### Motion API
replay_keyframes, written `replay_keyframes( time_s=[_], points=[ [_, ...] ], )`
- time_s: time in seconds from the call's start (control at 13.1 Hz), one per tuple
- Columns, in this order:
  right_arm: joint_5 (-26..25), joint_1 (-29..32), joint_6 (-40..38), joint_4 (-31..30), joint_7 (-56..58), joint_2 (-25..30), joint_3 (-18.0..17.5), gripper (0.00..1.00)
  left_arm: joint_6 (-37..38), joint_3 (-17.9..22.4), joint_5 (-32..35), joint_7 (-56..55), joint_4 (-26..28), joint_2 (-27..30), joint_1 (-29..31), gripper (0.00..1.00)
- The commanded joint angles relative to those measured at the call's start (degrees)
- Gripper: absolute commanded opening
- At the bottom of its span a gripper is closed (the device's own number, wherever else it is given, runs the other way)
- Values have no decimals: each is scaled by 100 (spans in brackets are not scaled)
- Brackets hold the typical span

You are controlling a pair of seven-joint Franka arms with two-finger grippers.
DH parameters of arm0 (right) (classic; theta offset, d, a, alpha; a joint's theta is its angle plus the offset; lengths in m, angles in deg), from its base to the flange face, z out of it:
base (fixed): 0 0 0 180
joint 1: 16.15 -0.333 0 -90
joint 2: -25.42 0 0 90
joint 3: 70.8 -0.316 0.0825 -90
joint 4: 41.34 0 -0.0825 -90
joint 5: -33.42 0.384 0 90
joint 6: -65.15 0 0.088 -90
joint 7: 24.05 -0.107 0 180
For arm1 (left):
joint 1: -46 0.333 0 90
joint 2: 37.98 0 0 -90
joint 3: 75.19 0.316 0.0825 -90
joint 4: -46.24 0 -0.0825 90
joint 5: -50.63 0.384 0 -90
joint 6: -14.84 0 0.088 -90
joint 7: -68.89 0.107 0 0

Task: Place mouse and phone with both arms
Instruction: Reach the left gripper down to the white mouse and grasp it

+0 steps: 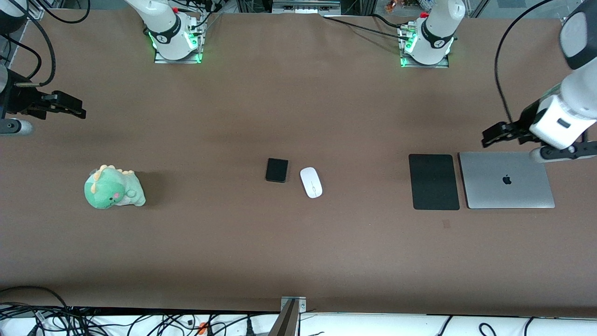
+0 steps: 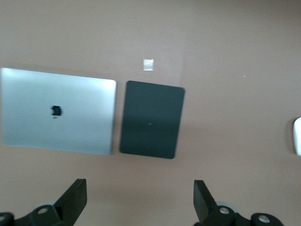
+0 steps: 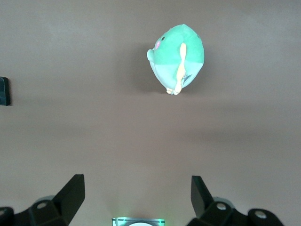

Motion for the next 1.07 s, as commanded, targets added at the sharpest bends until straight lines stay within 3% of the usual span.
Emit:
replay_keyframes(
  time_s=[0.0, 0.31, 0.61, 0.77, 1.0],
  points=[
    [-44, -1, 2, 2, -121, -170, -46, 100, -318, -516, -81, -1002, -199, -454, -49, 100],
    [-44, -27, 38, 28, -121, -382, -46, 100, -1021, -1211, -3, -2706, -356, -1113, -311, 100],
    [-44, -62, 38, 37, -121, -408, -55, 100, -1101, -1151, 50, -4176, -1523, -2535, -1444, 100],
    [-35, -62, 47, 46, -121, -408, -55, 100, -1477, -1133, 531, -5132, -2174, -3344, -1980, 100],
    [-35, -71, 38, 46, -121, -408, -55, 100, -2180, -1046, 1070, -5673, -2370, -4110, -2526, 100]
  ],
)
